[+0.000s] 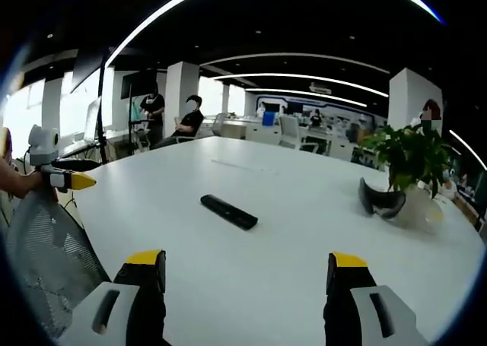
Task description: Press the specified remote control buttons in sequence, fully releasing each button before pressing the next.
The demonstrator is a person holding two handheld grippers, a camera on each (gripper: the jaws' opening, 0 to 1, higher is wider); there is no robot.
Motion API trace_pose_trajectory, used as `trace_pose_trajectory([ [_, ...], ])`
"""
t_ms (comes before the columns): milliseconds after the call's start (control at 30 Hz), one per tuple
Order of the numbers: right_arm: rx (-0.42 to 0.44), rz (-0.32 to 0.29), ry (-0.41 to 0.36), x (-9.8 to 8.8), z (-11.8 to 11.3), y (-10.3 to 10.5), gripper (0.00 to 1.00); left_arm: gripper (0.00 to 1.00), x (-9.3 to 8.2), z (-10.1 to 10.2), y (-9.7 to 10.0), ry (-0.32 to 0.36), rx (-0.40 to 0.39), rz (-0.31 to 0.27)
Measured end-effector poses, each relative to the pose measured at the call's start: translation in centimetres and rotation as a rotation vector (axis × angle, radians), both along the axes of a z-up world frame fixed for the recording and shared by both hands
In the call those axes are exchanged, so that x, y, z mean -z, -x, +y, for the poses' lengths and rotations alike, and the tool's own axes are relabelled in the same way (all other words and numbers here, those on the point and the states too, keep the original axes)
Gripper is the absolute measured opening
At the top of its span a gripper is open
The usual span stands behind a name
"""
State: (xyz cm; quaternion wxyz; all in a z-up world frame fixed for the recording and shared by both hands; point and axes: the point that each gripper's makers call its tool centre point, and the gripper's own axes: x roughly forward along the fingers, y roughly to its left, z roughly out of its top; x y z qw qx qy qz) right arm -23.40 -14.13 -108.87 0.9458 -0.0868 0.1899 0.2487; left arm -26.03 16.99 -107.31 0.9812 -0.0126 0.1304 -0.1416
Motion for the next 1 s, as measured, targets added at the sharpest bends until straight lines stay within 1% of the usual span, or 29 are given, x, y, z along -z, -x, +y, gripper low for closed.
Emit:
trace_pose_trajectory([
  [1000,-0.006,0.004,0.005,0.11,0.07,0.06,0.86,0.94,-0.07,0.05,-0.02,0.002,-0.003,-0.003],
])
